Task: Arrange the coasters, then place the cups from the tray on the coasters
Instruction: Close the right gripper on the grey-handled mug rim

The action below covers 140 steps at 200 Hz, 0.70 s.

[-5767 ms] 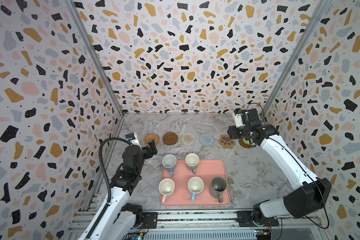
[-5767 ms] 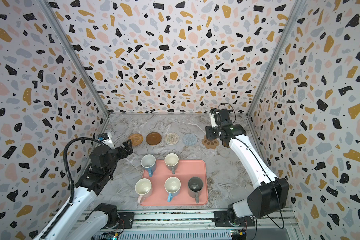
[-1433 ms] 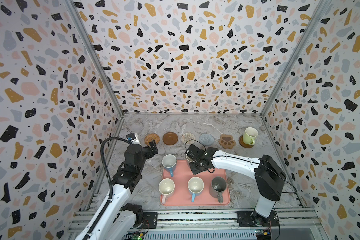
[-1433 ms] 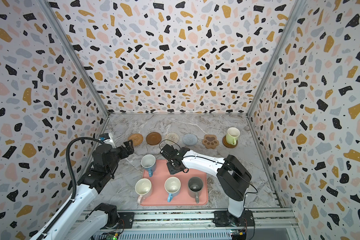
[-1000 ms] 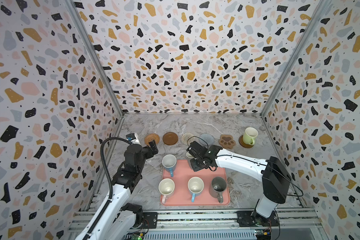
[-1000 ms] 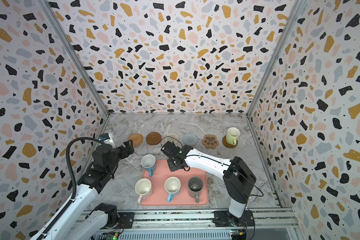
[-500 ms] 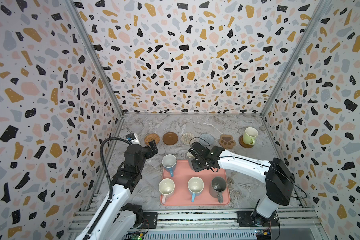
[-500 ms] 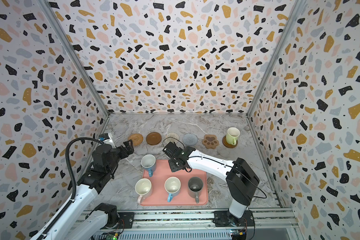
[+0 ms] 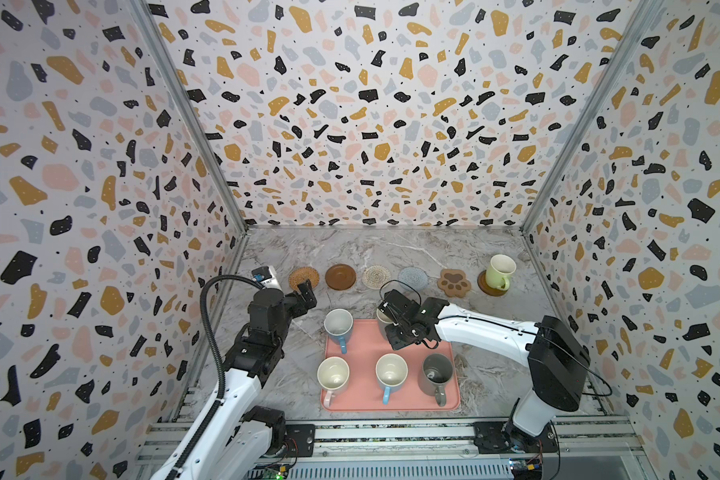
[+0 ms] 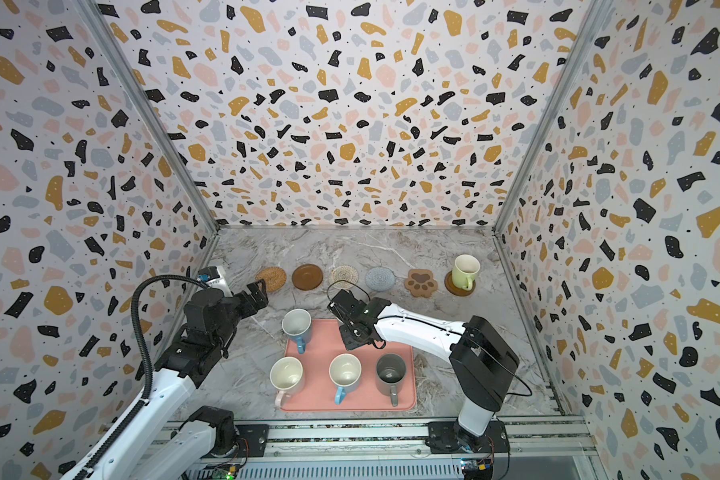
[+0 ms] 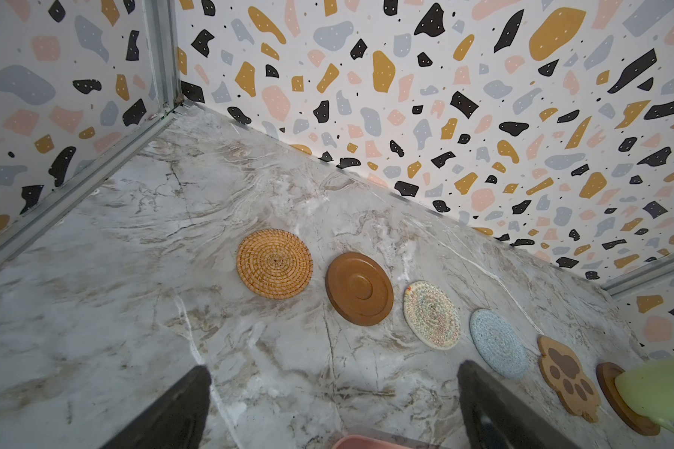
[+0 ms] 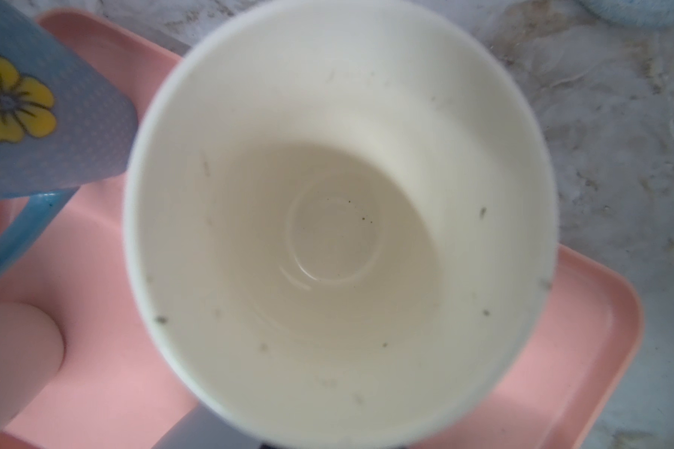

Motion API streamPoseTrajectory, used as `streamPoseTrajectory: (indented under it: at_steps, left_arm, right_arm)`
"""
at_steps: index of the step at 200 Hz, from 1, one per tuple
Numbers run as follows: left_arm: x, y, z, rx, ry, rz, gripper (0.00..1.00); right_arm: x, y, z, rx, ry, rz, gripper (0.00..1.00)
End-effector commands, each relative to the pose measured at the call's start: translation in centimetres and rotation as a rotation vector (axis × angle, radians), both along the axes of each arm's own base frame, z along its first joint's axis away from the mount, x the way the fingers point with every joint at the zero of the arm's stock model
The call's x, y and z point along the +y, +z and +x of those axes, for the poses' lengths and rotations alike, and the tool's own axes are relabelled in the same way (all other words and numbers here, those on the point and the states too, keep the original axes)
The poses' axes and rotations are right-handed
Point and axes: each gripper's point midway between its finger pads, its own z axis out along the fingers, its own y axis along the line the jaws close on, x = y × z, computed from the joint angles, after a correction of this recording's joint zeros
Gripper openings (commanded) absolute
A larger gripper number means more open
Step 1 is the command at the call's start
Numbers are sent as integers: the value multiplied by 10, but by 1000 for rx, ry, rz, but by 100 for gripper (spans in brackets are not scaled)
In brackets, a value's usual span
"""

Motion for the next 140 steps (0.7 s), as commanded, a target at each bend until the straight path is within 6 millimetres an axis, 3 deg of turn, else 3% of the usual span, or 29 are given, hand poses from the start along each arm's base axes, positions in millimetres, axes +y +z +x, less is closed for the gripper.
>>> streamPoseTrajectory:
  at_steps: [1,75,140]
  left_arm:
    - [-2,1,1,-21,-10,-5,100]
    - [-2,3,0,-27,-11,-9,99]
    - [-2,3,-1,-27,-9,-8,100]
  right_arm:
    - [-14,-7,-1,1,-16,-58,16]
    - [-15,-10,-2,-7,-16,-41,26]
    - [-7,5,2,-44,-4,14,34]
